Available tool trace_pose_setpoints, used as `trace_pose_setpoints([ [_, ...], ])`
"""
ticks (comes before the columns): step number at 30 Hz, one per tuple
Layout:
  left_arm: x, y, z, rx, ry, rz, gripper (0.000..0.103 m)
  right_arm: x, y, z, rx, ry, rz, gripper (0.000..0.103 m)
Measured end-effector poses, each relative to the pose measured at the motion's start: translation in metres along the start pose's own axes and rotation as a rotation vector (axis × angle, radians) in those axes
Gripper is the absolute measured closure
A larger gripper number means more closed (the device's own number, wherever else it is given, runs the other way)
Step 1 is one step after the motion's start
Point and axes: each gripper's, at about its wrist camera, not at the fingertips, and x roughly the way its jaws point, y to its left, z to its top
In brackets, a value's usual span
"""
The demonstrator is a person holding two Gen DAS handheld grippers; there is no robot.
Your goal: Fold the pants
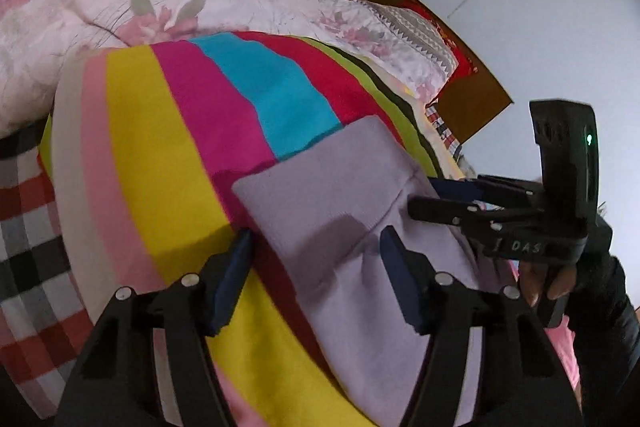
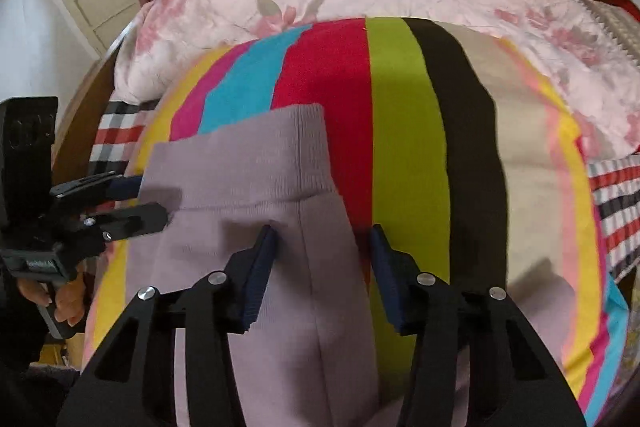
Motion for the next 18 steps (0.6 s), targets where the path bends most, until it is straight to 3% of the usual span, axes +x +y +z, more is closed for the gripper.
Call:
trace_pose_setpoints([
  [1,0.002,0.0,0.0,0.004,-0.001,0.003,0.039,-0.001,0.001,-0.002,-0.001,-0.007,0.022,0.074],
  [2,0.003,-0.002,0.0,0.018,-0.005,0.019,0.046,-0.002,0.004,-0.001,-0.01,-0.017,0.032,0.082],
  [5,0.002,-0.005,-0.001,0.039,-0.008,0.003,0.095,-0.012,0.014,-0.005,-0.041,-0.049,0.012,0.092],
  [9,-0.015,-0.011,0.003,0.056,-0.076,-0.008,0.096,-0.034,0.024,0.002,-0.054,-0.131,-0.001,0.094],
  [12,-0.029,-0.021,0.011,0.095,-0.12,0.018,0.096,-0.027,0.026,0.01,-0.067,-0.11,-0.022,0.094],
  [14,-0.02,-0.018,0.013,0.094,-0.105,0.074,0.098,-0.003,0.021,0.011,-0.044,-0.041,-0.023,0.094],
  [16,0.001,-0.007,0.011,0.056,-0.015,0.102,0.097,0.006,0.016,0.009,-0.027,-0.023,-0.014,0.089],
  [17,0.006,-0.002,0.01,0.048,0.001,0.109,0.092,0.0,0.01,0.01,0.004,-0.025,0.006,0.088],
  [18,0.003,0.0,0.008,0.039,-0.019,0.099,0.088,-0.007,0.005,0.009,0.032,-0.027,0.024,0.079],
])
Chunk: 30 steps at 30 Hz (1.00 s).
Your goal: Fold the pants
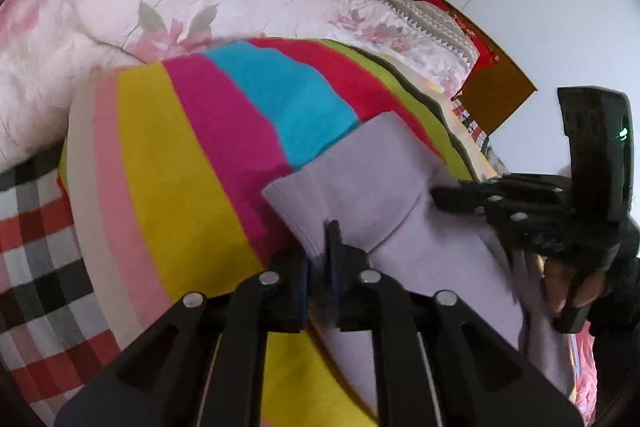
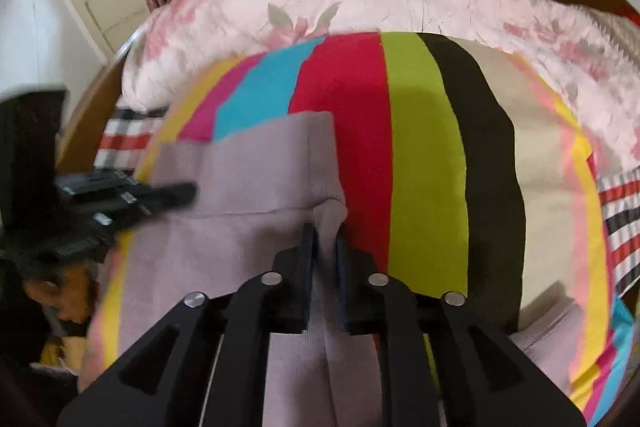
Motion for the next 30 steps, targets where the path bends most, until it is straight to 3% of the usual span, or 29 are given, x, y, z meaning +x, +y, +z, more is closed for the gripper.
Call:
trace_pose_setpoints([
  [1,-0.004,0.0,0.0,0.0,-0.009,0.012,0.083,-0.013,-0.006,-0.002,0.024,-0.019,0.012,0.064],
  [2,-0.011,-0.003,-0.001,0.011,-0.024,0.044,0.058,-0.031,-0.012,-0.004,0.042,-0.062,0.013,0.055],
  [3,-0.019,-0.007,-0.002,0.024,-0.048,0.087,0.024,-0.063,-0.025,-0.013,0.087,-0.139,0.011,0.041],
  [4,-0.036,-0.014,-0.005,0.035,-0.103,0.16,0.016,-0.082,-0.033,-0.02,0.119,-0.179,0.017,0.037],
  [6,-0.054,-0.027,-0.008,0.067,-0.151,0.133,0.014,-0.128,-0.062,-0.051,0.223,-0.254,-0.029,0.038],
  [8,-0.065,-0.051,-0.015,0.135,-0.135,0.024,0.012,-0.152,-0.089,-0.085,0.345,-0.27,-0.078,0.038],
  [10,-0.064,-0.072,-0.023,0.199,-0.101,-0.056,0.005,-0.161,-0.119,-0.129,0.517,-0.259,-0.057,0.038],
  [13,-0.044,-0.098,-0.034,0.26,-0.009,-0.154,0.003,-0.152,-0.146,-0.188,0.729,-0.225,0.033,0.042],
  [15,-0.026,-0.107,-0.041,0.264,0.067,-0.144,0.004,-0.138,-0.151,-0.209,0.809,-0.217,0.095,0.044],
  [17,0.001,-0.107,-0.046,0.255,0.168,-0.098,0.004,-0.125,-0.15,-0.212,0.822,-0.209,0.13,0.049],
  [20,0.007,-0.102,-0.047,0.241,0.176,-0.116,0.002,-0.105,-0.142,-0.204,0.798,-0.207,0.12,0.061],
  [22,-0.001,-0.096,-0.044,0.212,0.169,-0.127,0.002,-0.101,-0.143,-0.199,0.815,-0.2,0.104,0.086],
  [26,-0.035,-0.072,-0.048,0.141,0.095,-0.107,0.002,-0.123,-0.115,-0.185,0.719,-0.278,0.069,0.092],
  [30,-0.068,-0.037,-0.048,0.034,0.01,-0.109,0.002,-0.159,-0.039,-0.125,0.51,-0.372,0.122,0.092],
])
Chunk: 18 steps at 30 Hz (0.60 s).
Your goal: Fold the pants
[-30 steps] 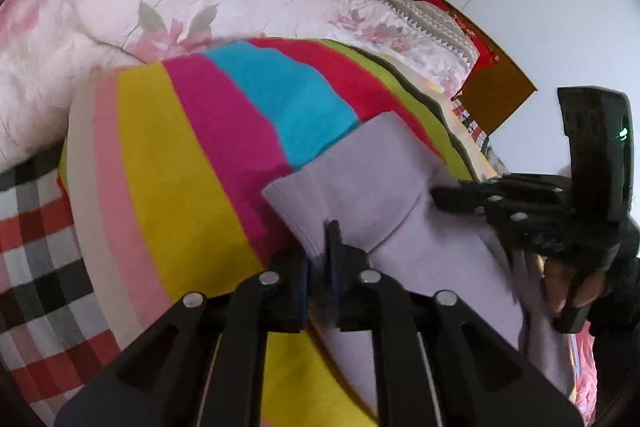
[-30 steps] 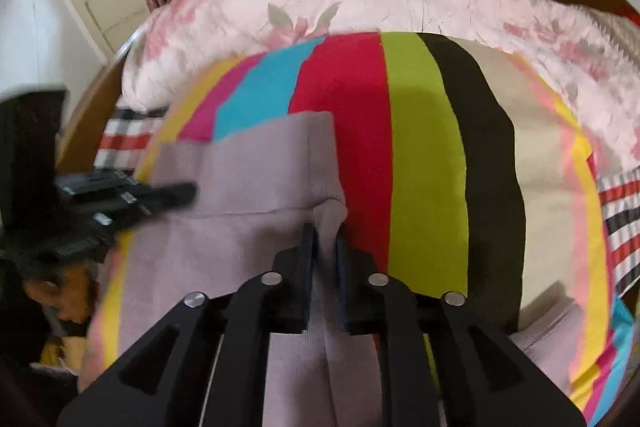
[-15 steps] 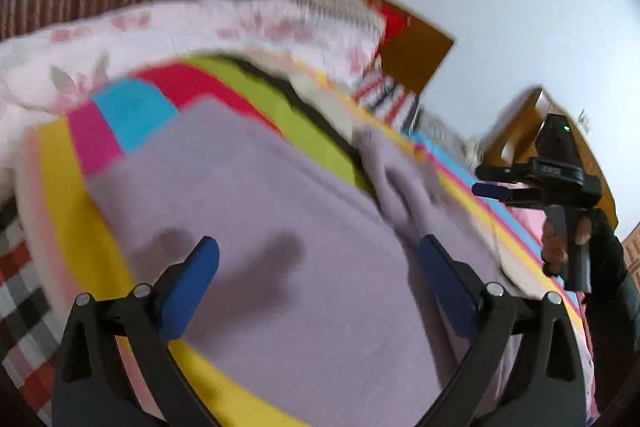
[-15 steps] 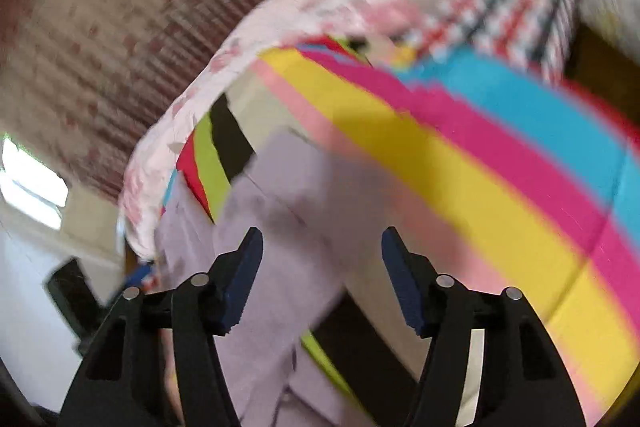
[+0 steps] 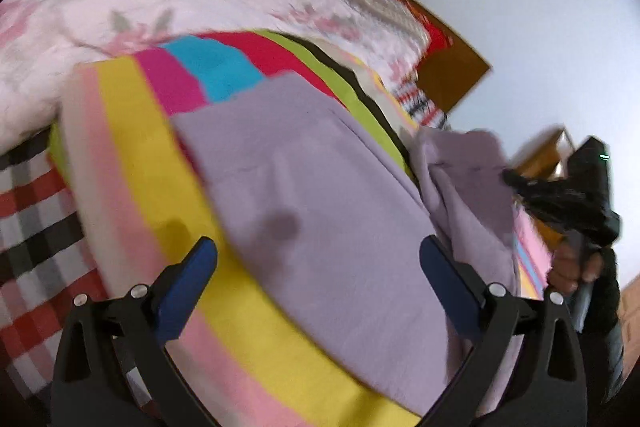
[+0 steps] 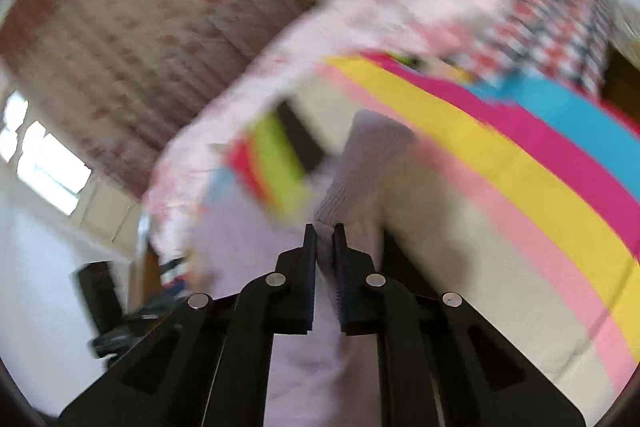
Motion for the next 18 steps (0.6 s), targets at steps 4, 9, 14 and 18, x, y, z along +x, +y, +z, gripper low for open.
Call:
trace_pose_setpoints([
  [4,-0.017,0.028,0.004,-0.136,-0.052,-0.035,0.002,0.048,0.102,0.001,-0.206,0.124,0.137,0.087],
  [9,-0.032,0.05,-0.002,-0.207,-0.07,-0.002,0.002,0.078,0.13,-0.006,-0.316,0.173,0.168,0.029],
  [14,-0.04,0.062,-0.002,-0.196,-0.047,-0.049,0.004,0.061,0.067,0.006,-0.309,0.083,-0.049,0.047],
  [18,-0.027,0.053,0.003,-0.204,-0.025,-0.167,0.024,0.073,0.024,0.008,-0.245,0.108,-0.1,0.057],
])
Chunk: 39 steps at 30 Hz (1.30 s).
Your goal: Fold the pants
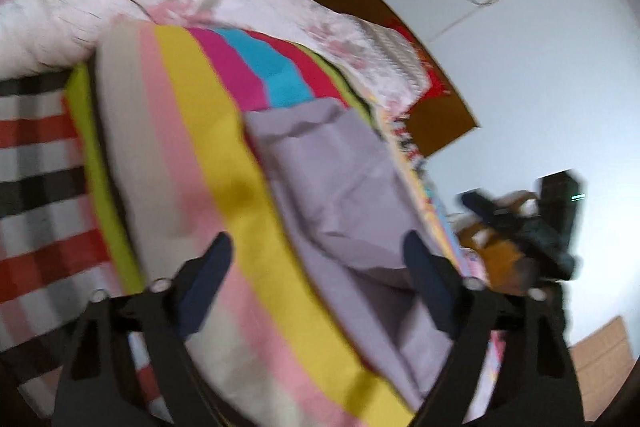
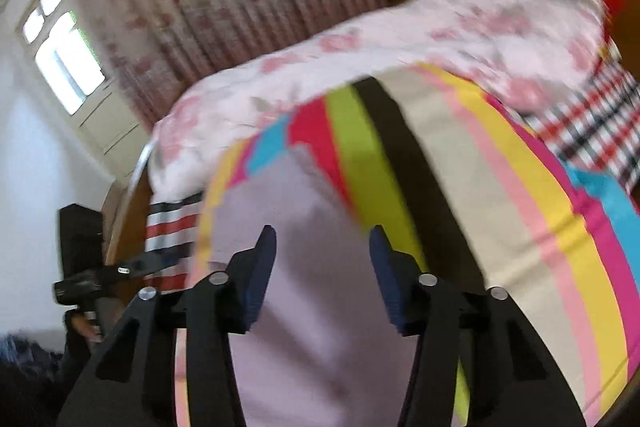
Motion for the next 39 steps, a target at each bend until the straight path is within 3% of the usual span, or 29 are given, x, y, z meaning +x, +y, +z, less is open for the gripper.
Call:
trace_pose_setpoints([
  [2,0.011,-0.01,0.001,0.008,0.013,-0.03,0.028,0.01,-0.003,-0.007,-0.035,0.016,-0.007,0.058],
  [5,0.025,-0.022,-0.003,0.025,0.037,-0.028,0.042,0.028,0.01,-0.003,-0.14,0.036,-0.007,0.059],
  [9,0.032,-0.021,-0.001,0.033,0.025,0.056,0.045,0.049,0.029,0.003,-0.252,0.073,-0.009,0.059],
  [19,0.046,-0.02,0.013,0.084,-0.002,0.128,0.052,0.07,0.031,0.017,-0.272,0.076,0.01,0.059],
  [26,0.057,-0.015,0.013,0.096,0.029,0.178,0.07,0.086,0.033,0.016,-0.271,0.139,0.018,0.06],
  [28,0.055,-0.012,0.013,0.072,0.035,0.172,0.072,0.087,0.034,0.013,-0.276,0.134,0.025,0.071],
  [30,0.053,-0.012,0.011,0.078,0.037,0.18,0.084,0.084,0.038,0.011,-0.296,0.115,0.02,0.079],
  [32,0.053,-0.015,0.009,0.114,0.04,0.178,0.095,0.081,0.041,0.009,-0.31,0.1,0.007,0.086],
  [34,0.052,-0.021,0.008,0.159,0.031,0.189,0.098,0.079,0.044,0.008,-0.32,0.089,-0.007,0.094],
  [39,0.031,-0.05,0.023,0.291,-0.041,0.172,0.099,0.061,0.052,0.019,-0.285,0.026,-0.002,0.095],
])
